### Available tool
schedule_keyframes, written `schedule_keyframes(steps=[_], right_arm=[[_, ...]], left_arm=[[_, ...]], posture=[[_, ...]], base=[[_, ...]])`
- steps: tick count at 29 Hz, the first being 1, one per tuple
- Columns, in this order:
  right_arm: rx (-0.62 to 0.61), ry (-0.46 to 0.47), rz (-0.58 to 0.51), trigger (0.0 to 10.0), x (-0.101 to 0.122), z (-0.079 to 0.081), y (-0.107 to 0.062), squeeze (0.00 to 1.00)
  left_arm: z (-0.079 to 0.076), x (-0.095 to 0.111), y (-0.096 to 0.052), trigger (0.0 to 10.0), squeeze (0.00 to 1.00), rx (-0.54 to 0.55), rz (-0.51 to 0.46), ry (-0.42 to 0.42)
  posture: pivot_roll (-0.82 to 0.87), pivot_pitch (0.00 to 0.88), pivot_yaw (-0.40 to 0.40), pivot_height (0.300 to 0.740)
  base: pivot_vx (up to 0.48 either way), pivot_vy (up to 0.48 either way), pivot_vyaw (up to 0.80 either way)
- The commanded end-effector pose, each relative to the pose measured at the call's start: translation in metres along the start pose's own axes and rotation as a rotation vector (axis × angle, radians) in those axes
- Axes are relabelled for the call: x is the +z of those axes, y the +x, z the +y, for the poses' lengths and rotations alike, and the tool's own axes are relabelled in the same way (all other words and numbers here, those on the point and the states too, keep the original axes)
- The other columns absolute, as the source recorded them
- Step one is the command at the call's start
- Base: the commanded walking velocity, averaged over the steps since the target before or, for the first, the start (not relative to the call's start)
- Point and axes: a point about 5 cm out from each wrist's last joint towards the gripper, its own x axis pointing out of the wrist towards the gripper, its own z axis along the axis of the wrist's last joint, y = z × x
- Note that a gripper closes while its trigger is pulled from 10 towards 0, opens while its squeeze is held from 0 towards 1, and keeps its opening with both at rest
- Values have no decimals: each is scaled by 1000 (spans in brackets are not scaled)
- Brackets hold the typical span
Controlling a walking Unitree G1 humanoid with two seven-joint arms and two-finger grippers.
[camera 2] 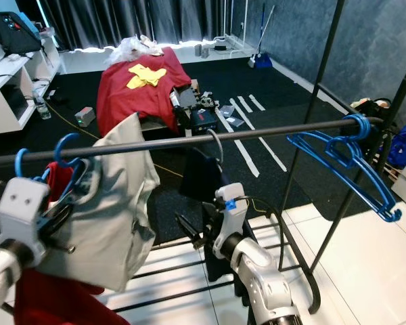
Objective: Hang hanger
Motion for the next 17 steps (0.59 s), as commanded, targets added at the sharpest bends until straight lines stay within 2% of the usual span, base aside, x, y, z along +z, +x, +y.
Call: schedule_keyframes(steps=[1,7,10,12,15,16,17], right_arm=[[5,14,5,10000,0,0,0,0],[8,25,7,10000,0,1,-1,0],[10,31,7,10000,0,1,-1,0],[121,119,-22,10000,9,0,-8,0],[173,142,-23,10000,13,-2,-13,0],[258,156,-6,10000,18,-7,-25,0],[258,156,-6,10000,18,-7,-25,0]], left_arm=[[-5,3,-6,10000,0,-84,2,4],[-16,-5,-34,10000,0,-306,84,-42],[-22,-6,-40,10000,0,-368,104,-52],[-23,1,-46,10000,0,-418,71,-65],[-24,4,-48,10000,0,-440,54,-67],[-24,8,-51,10000,0,-472,41,-62],[-24,8,-51,10000,0,-472,41,-62]], posture=[[-89,0,-13,740],[-88,0,-15,740],[-88,0,-14,740],[-77,0,-15,740],[-75,0,-14,740],[-76,0,-12,740],[-76,0,-12,740]], base=[[0,0,0],[0,0,0],[0,0,0],[0,0,0],[0,0,0],[0,0,0],[0,0,0]])
